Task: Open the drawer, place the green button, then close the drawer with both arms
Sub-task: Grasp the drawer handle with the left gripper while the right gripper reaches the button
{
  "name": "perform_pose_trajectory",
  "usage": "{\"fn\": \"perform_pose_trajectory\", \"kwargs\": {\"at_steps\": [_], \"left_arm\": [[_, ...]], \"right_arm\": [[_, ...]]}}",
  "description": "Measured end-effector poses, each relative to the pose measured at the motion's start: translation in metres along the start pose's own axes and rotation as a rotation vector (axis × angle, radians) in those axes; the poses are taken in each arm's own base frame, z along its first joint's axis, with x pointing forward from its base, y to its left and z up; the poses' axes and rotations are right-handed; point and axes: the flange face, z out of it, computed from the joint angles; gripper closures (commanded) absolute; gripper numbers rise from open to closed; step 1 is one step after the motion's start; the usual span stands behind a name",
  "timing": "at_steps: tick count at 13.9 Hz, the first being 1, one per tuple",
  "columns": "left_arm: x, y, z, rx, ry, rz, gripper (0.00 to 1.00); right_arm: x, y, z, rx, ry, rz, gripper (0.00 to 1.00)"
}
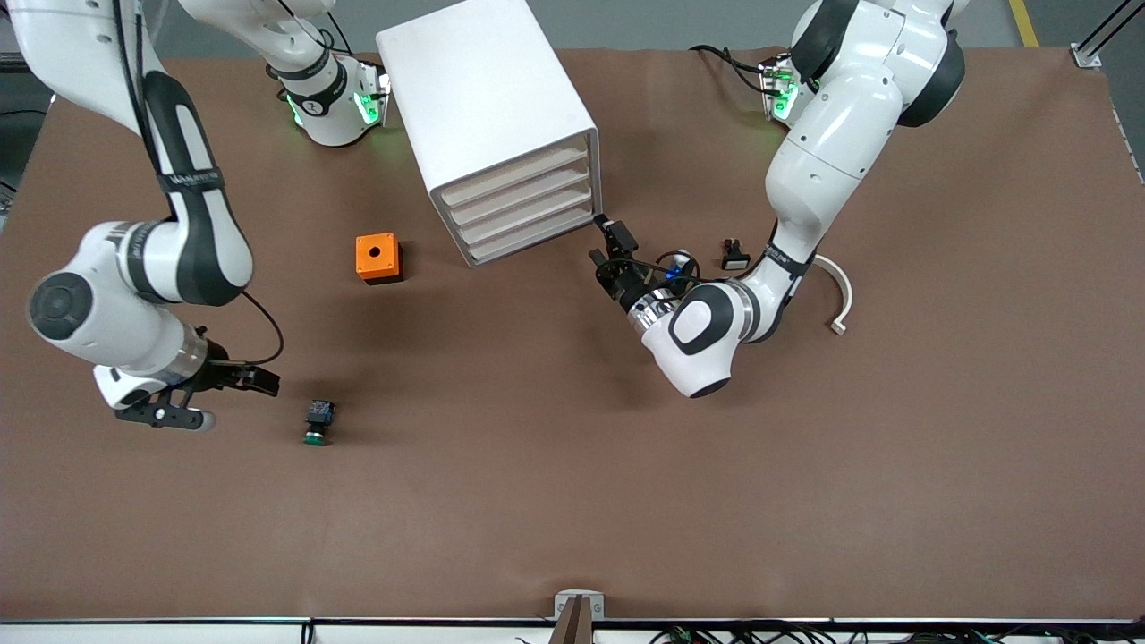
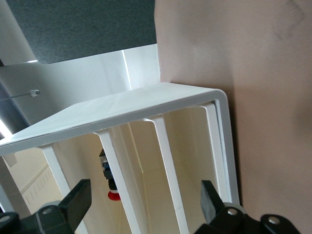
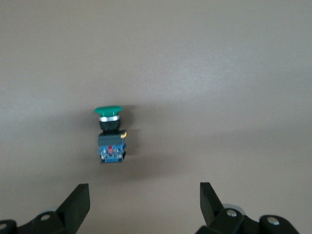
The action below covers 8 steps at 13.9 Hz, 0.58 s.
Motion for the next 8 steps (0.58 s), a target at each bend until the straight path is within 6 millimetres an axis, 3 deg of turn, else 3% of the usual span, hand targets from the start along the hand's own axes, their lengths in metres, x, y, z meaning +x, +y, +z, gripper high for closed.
{"fn": "perform_pose_trajectory", "kwargs": {"at_steps": [4,8], "left_arm": [[0.002,0.014,0.018,0.049,0.001,-0.068,0.40],[0.001,0.026,0.045,0.080,0.023,-0.082,0.45]], "right_arm": [[0.000,-0.020,0.052,0.014,0.020,0.041,0.00],[-0.003,-0.037,0.086,0.031,0.041,0.049,0.00]]}}
